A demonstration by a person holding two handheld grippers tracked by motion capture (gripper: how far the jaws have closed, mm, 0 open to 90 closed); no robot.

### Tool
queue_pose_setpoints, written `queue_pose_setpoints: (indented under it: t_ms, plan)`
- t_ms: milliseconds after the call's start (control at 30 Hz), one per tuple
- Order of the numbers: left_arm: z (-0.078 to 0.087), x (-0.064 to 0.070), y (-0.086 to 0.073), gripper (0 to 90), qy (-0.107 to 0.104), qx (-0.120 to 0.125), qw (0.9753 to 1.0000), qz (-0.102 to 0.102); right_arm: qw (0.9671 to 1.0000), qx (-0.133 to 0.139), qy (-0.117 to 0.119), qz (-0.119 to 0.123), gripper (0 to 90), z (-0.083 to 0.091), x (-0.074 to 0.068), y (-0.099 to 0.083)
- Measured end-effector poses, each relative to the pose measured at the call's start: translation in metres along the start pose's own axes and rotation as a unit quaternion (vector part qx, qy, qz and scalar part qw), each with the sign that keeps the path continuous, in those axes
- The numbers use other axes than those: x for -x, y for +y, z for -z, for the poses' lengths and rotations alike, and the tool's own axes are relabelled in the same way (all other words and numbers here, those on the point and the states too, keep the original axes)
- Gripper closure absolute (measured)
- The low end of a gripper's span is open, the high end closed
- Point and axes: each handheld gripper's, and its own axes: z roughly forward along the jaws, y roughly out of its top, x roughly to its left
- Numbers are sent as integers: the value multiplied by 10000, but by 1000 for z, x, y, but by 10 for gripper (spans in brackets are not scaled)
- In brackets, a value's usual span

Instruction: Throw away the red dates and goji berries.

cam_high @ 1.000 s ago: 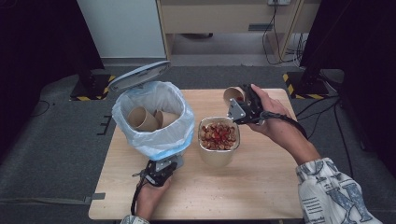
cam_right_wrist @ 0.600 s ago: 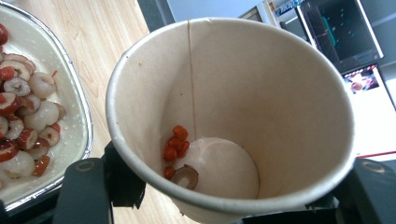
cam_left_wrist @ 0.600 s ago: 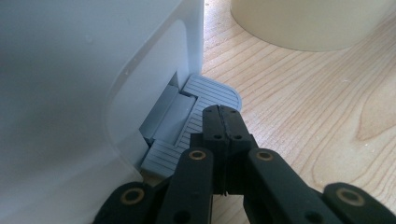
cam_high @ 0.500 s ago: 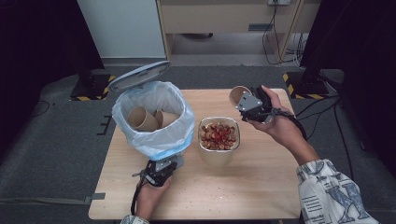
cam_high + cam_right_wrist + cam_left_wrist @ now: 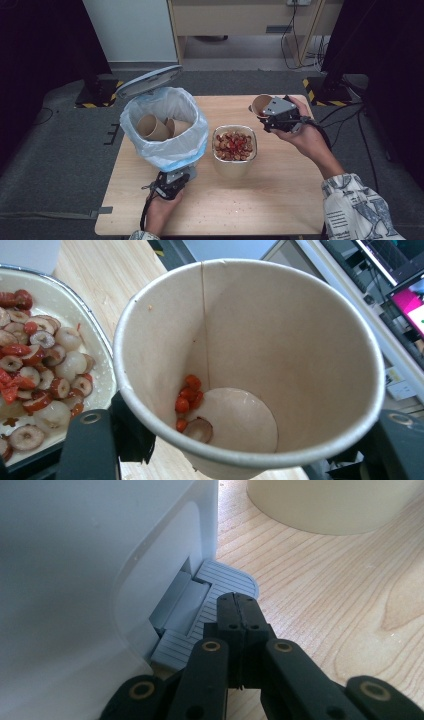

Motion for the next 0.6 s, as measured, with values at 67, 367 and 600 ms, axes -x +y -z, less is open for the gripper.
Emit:
queue_pose_setpoints:
  t_ms: [67, 367, 600]
  plan:
    - [0, 0, 0, 897, 2, 0, 10000, -2, 10000, 5, 17, -94, 313, 0, 1, -3]
    - [0, 0, 0, 897, 0, 2, 10000, 0, 9982, 80, 141, -583, 313, 4, 10, -16]
    - [0, 0, 0, 897, -6, 7, 10000, 6, 9938, 156, 305, -1060, 314, 5, 17, -26]
